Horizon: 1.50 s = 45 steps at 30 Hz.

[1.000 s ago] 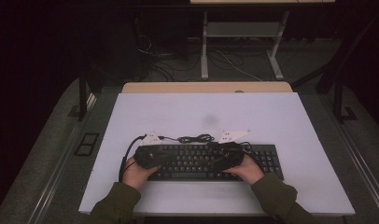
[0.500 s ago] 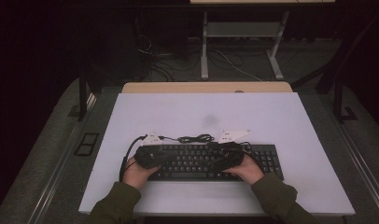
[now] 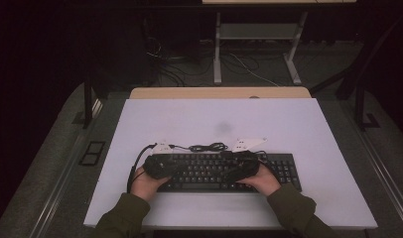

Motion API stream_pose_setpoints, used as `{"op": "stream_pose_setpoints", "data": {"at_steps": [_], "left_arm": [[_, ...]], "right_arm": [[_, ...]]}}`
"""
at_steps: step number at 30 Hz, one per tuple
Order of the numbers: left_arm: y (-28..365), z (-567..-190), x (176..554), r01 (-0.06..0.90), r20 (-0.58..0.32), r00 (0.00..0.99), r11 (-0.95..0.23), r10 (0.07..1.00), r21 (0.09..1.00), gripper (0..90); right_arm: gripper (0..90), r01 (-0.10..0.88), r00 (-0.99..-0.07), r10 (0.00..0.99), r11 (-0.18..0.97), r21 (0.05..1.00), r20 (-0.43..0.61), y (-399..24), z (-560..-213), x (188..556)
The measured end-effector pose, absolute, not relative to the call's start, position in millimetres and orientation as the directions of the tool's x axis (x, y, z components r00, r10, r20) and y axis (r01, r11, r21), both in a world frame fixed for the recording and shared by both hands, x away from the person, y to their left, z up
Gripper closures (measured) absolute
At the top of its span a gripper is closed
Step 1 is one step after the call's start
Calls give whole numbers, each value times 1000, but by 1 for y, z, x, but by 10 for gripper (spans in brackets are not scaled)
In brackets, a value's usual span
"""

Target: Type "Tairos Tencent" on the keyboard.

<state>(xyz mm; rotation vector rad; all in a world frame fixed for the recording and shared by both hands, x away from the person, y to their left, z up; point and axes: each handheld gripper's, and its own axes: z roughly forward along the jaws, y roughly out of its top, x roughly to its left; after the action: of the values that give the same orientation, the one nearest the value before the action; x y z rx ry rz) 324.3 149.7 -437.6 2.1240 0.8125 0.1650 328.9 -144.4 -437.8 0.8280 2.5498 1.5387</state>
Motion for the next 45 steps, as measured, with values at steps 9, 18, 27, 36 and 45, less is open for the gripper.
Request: {"op": "stream_pose_setpoints", "data": {"at_steps": [9,18,27,36,45], "left_arm": [[152,-434,323,487,-158,781,-432,605,759,889],[153,-432,321,480,-159,786,-428,597,766,887],[155,-432,316,494,-168,774,-416,611,764,719],[157,-433,312,499,-174,770,-409,614,764,485],[157,-432,309,494,-172,767,-399,618,772,367]], "right_arm": [[146,415,-856,465,362,835,224,-145,-437,329],[149,418,-858,460,366,832,228,-145,-437,329],[313,429,-867,433,394,813,248,-140,-434,325],[513,424,-879,404,416,805,254,-134,-436,322],[695,415,-890,380,450,791,251,-124,-438,317]]}}
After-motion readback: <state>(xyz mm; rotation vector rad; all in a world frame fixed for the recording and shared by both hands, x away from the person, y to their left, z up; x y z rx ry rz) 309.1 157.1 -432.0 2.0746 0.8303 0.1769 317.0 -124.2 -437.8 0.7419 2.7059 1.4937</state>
